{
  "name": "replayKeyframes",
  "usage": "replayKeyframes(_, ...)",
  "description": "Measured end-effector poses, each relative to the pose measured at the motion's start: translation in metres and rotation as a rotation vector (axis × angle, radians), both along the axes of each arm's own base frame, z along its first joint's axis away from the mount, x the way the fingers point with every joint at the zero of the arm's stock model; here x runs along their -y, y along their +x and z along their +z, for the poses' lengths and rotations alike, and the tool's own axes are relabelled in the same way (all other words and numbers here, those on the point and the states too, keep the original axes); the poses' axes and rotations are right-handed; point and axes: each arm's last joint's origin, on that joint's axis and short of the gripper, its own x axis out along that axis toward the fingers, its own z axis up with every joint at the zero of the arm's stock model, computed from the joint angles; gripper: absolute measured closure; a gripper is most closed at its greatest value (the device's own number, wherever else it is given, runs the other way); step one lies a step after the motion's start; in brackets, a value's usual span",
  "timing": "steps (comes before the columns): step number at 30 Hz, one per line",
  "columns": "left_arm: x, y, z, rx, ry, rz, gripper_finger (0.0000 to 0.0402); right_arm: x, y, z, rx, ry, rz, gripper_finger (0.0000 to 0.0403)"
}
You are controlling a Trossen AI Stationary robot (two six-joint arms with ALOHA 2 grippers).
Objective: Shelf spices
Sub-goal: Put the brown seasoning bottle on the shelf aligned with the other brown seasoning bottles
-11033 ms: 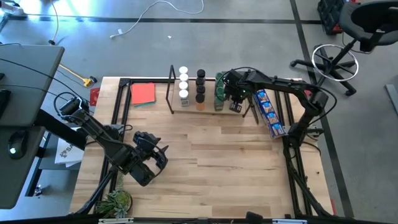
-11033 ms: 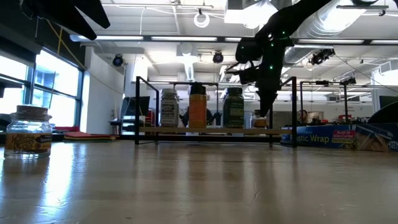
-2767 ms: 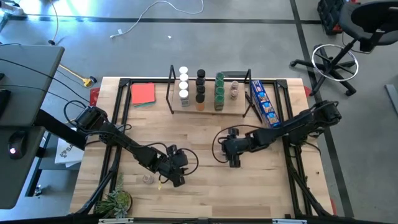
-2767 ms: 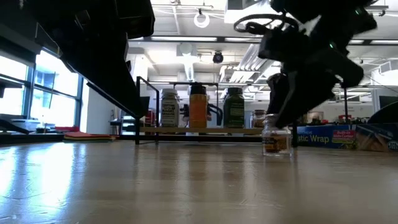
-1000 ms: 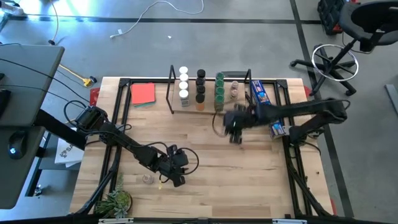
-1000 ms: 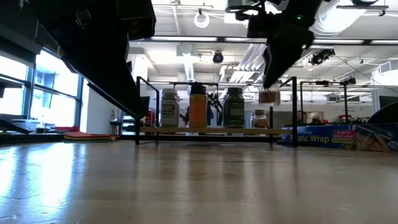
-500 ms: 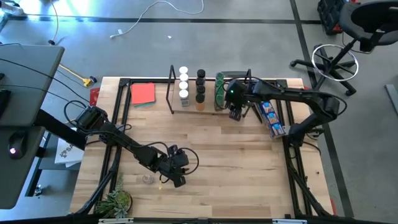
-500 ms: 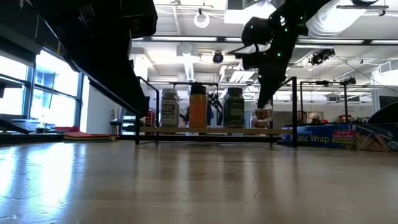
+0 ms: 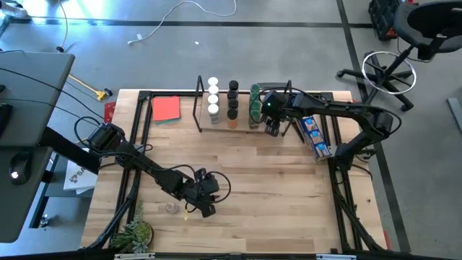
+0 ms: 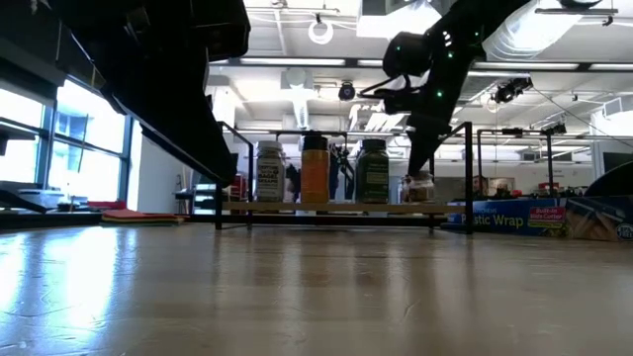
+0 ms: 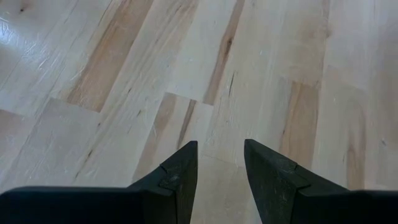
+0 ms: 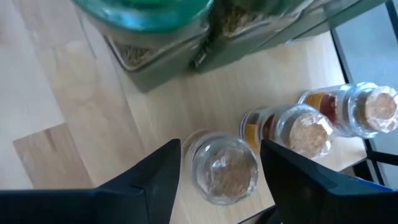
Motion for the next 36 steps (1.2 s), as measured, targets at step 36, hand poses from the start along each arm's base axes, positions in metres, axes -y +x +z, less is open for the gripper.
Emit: replayKeyframes(36,-0.001,0.0,0.0,0.006,0.018,0.003,0.0276,-0.005,-0.012,0.013,0.001,0.114,0.062,0.0325)
